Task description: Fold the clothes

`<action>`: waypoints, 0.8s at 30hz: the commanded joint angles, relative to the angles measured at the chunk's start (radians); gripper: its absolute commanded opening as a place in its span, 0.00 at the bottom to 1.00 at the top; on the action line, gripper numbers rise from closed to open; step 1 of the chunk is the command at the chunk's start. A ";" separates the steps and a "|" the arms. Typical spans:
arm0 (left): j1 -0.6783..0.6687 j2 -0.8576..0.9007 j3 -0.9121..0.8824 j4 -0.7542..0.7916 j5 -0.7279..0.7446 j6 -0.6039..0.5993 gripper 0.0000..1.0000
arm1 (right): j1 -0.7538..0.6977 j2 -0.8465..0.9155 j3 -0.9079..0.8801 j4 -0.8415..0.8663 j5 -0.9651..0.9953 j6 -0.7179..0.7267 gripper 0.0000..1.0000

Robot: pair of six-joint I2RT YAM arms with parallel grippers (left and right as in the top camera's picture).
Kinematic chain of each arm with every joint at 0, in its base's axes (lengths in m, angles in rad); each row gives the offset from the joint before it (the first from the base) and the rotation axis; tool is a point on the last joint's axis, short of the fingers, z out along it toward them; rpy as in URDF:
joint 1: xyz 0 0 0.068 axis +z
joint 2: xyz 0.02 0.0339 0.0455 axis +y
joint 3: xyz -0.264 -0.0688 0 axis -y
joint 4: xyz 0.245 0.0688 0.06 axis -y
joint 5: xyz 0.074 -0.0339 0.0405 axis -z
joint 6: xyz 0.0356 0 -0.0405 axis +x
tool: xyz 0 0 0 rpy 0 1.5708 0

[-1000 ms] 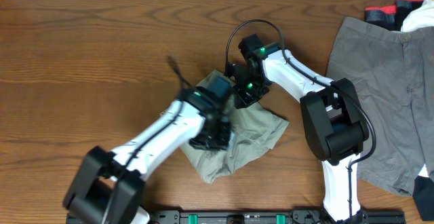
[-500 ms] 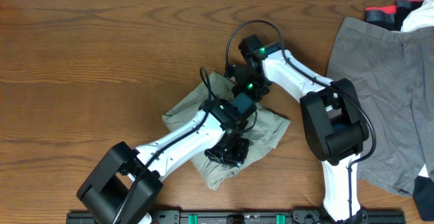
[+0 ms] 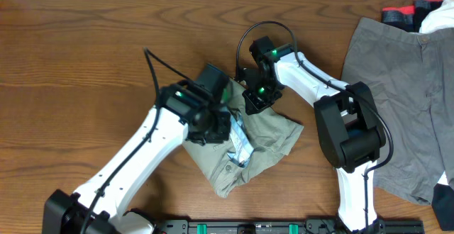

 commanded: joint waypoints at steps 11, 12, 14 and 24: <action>0.064 0.269 -0.057 0.013 -0.121 0.167 0.06 | -0.010 -0.105 0.059 -0.013 0.023 -0.005 0.13; 0.069 0.287 -0.057 0.018 -0.150 0.171 0.06 | -0.010 -0.122 0.059 -0.011 0.023 -0.005 0.14; 0.086 0.318 -0.057 0.042 -0.209 0.195 0.06 | -0.010 -0.146 0.059 -0.010 0.023 -0.004 0.15; 0.291 0.385 -0.043 0.365 -0.340 0.332 0.06 | -0.007 -0.158 0.059 -0.010 0.029 0.023 0.15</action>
